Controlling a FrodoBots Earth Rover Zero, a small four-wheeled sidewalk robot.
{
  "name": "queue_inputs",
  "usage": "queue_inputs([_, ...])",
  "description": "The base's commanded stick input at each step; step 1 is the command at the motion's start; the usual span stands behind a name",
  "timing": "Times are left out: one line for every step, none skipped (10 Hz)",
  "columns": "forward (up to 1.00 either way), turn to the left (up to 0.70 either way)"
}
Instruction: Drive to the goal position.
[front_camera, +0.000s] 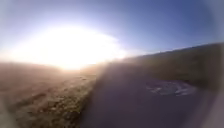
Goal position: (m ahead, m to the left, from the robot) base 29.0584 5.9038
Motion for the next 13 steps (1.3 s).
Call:
queue_inputs([1.00, 0.00])
queue_inputs([1.00, 0.00])
queue_inputs([1.00, 0.00])
queue_inputs([1.00, 0.00])
queue_inputs([1.00, 0.00])
queue_inputs([1.00, -0.04])
queue_inputs([1.00, -0.11])
queue_inputs([1.00, -0.19])
queue_inputs([1.00, -0.27])
queue_inputs([1.00, -0.34])
queue_inputs([1.00, -0.40])
queue_inputs([1.00, -0.40])
queue_inputs([1.00, -0.40])
